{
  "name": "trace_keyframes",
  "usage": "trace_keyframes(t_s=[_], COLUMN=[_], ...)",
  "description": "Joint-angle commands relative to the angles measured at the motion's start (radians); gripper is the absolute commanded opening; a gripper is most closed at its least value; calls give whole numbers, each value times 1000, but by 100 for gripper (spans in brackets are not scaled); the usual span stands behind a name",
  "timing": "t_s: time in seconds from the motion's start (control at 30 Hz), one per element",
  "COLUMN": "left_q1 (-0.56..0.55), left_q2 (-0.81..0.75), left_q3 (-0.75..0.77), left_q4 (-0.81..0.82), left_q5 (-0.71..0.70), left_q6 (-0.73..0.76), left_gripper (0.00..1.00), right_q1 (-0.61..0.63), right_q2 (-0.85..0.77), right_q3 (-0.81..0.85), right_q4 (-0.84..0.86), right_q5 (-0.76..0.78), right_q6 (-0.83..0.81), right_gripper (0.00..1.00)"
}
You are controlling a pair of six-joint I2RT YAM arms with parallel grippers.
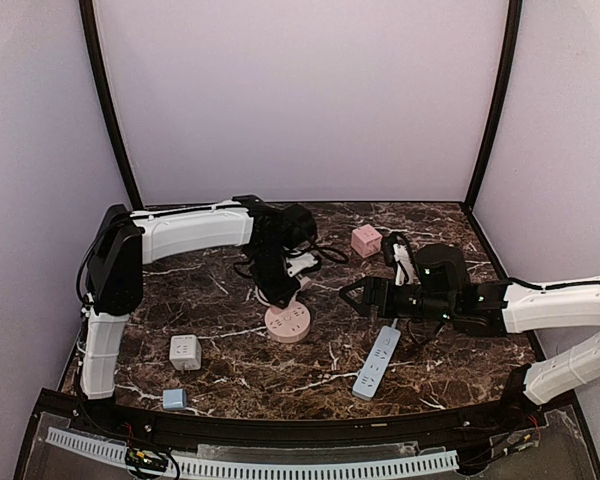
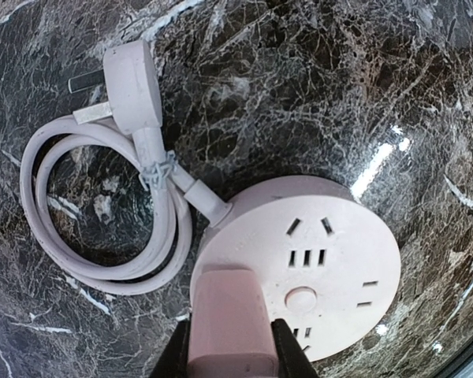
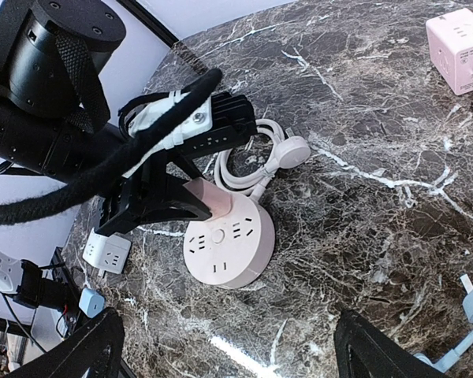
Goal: Insert the plug
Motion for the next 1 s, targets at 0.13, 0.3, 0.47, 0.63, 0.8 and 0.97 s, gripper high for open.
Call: trace_keyframes(t_s=[0.13,0.3,0.47,0.63,0.8,0.97], left_q1=[17,33,54,51,34,16], left_q2=[71,77,111,132,187,267], left_q3=[-47,-93,-142,-166,-137,-87], left_q4=[-63,-17,16,30,7,-34], left_q5=[62,74,25,-24,-45,-61], left_q6=[53,65,74,50,60,76], left_gripper=[4,3,2,2,3,2], right_q1=[14,15,15,15,15,15], right_q2=[11,8,20,21,29,18], right_q3=[27,26,31,29,31,24], right_q4=[18,20,20,18,17,15], right_q5=[-13,-13,-13,-12,-13,-14], right_q6=[-8,-7,-10,-11,-11,-11], right_gripper=[92,92,92,92,92,92])
